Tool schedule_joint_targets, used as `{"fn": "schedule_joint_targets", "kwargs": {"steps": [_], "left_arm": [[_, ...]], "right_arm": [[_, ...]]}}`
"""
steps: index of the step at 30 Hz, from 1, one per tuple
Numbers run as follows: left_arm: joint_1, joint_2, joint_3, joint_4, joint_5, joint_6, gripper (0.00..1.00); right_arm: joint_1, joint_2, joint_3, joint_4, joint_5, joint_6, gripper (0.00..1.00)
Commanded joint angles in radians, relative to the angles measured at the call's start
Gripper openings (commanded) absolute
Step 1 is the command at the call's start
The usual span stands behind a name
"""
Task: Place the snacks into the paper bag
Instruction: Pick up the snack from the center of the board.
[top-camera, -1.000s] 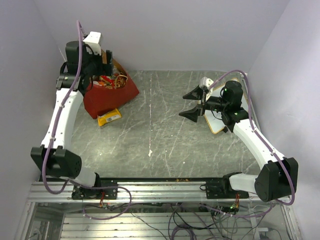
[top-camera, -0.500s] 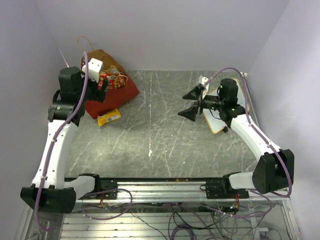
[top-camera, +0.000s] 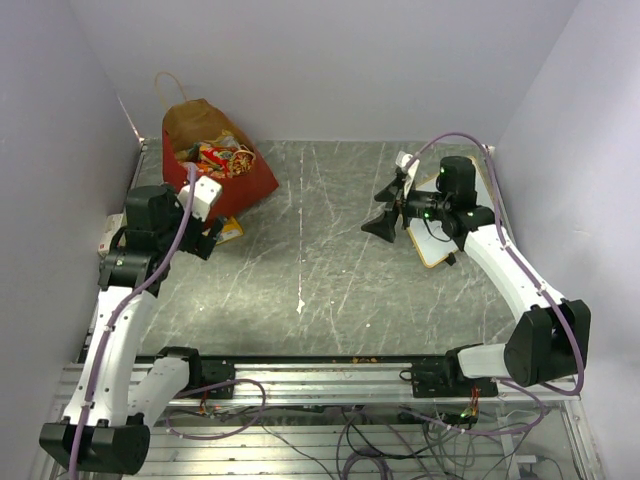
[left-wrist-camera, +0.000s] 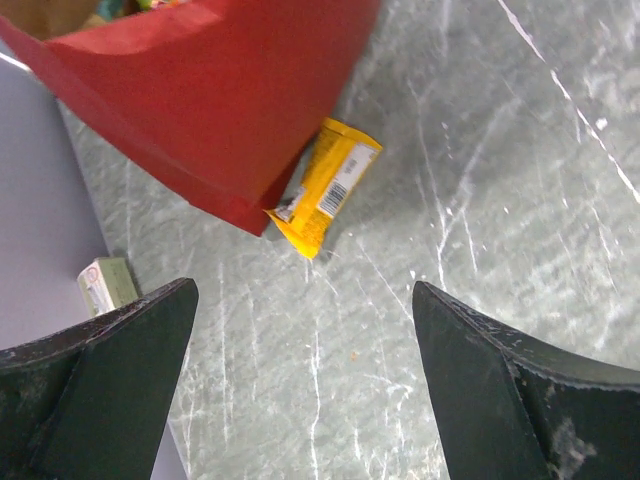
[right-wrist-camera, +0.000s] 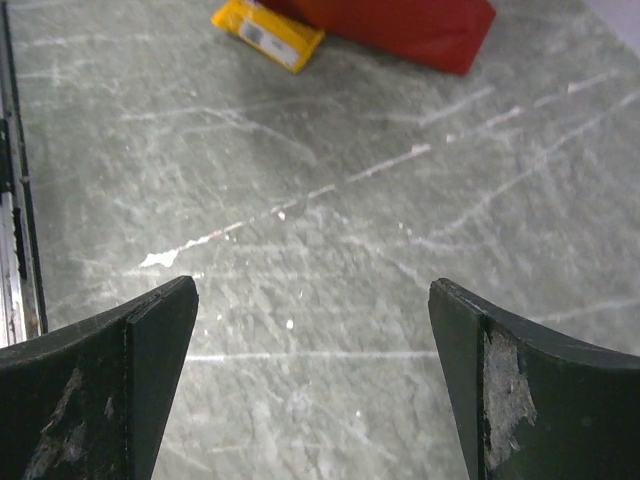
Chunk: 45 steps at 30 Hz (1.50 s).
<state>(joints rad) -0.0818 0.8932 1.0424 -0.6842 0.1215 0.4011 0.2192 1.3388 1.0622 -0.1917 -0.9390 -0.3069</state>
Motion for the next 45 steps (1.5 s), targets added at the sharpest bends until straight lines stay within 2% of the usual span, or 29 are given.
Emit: {"fn": "schedule_joint_targets", "kwargs": {"steps": [1,6,13,19,24,34,45], "left_arm": [[0.008,-0.038,-0.036,-0.055,0.118,0.097,0.99],[0.008,-0.043,-0.099,-0.082,0.146,0.201,1.00],[0.012,0.046,-0.218,0.081,-0.017,0.101,0.97],[0.050,0.135,-0.322,0.219,-0.055,0.065,0.96],[0.122,0.227,-0.337,0.294,-0.006,0.056,0.94],[0.302,0.395,-0.262,0.314,0.198,-0.066,0.88],[0.409,0.557,-0.202,0.331,0.359,-0.209,0.78]], "right_arm": [[-0.007,-0.025,-0.023,-0.149,0.102,-0.065,1.00],[-0.025,-0.123,-0.132,-0.082,0.109,-0.050,1.00],[-0.078,-0.173,-0.143,-0.072,0.064,-0.037,1.00],[-0.078,-0.186,-0.156,-0.057,0.046,-0.034,1.00],[-0.078,-0.174,-0.157,-0.053,0.039,-0.022,1.00],[-0.078,-0.154,-0.160,-0.054,0.033,-0.023,1.00],[-0.080,-0.135,-0.166,-0.052,0.026,-0.022,1.00]]}}
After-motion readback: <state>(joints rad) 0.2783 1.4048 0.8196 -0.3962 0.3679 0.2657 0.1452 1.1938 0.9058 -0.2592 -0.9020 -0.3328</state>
